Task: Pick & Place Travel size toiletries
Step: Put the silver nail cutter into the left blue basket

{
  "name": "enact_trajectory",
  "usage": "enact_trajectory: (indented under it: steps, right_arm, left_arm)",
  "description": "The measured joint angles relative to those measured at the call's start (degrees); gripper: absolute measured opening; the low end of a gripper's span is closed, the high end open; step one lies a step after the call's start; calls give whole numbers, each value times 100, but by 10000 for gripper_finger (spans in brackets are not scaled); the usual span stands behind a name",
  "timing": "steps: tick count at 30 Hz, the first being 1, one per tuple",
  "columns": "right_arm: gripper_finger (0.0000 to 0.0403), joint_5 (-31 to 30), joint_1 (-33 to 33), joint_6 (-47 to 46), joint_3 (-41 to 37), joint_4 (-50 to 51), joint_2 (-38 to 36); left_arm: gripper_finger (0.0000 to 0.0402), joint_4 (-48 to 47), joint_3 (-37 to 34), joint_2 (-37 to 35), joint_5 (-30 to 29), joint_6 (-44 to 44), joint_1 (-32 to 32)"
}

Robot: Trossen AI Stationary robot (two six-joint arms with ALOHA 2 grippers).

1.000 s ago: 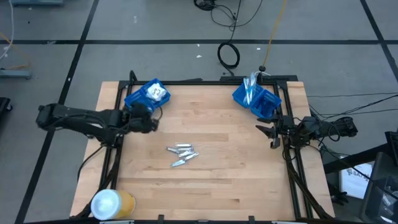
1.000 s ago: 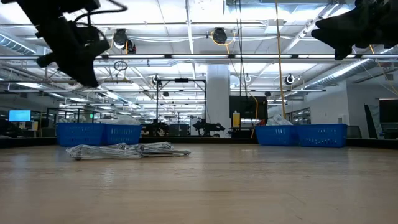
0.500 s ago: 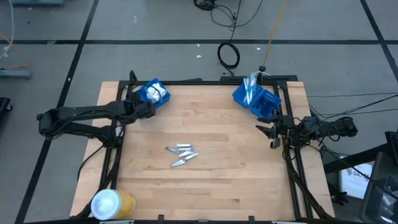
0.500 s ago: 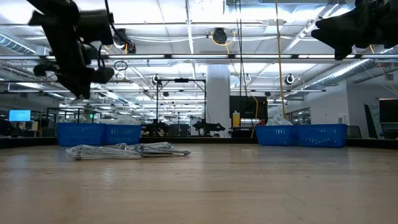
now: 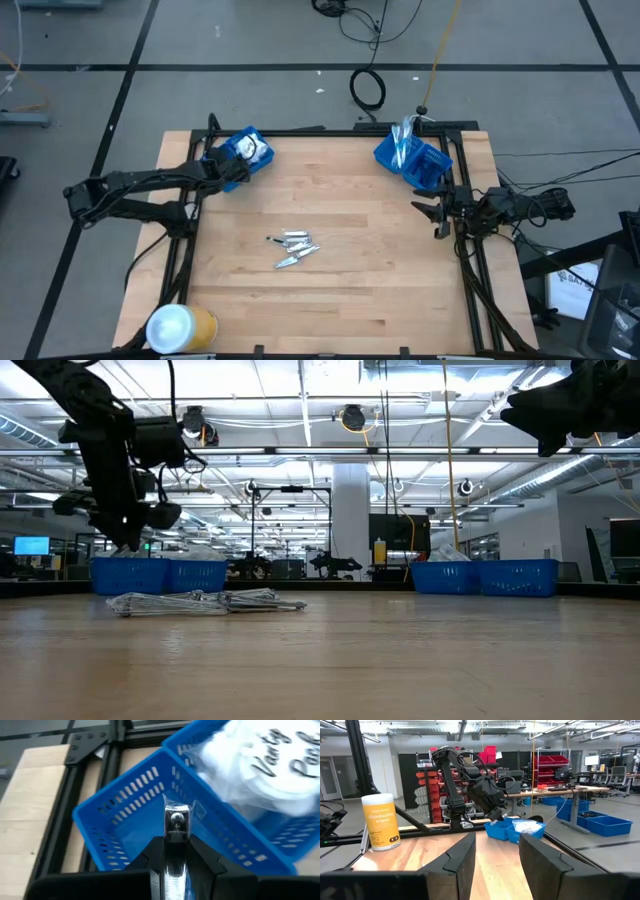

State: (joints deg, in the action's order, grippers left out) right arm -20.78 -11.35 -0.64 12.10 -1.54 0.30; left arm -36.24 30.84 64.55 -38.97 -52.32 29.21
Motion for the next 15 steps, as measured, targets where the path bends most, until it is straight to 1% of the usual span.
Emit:
enact_trajectory:
  steps: [3,6,10,15]
  right_arm:
    - [139,0,-1,2,0,13,0]
    - [139,-1,0,2,0,13,0]
    - [139,-4,-2,4,0,13,0]
    - [139,-7,-1,4,0,13,0]
  left_arm:
    - [50,1,-42,1,3,-1,94]
    - [68,5,-71,1,6,-28,129]
    - [107,5,-78,1,7,-47,133]
    - [171,3,-78,-1,87,-12,131]
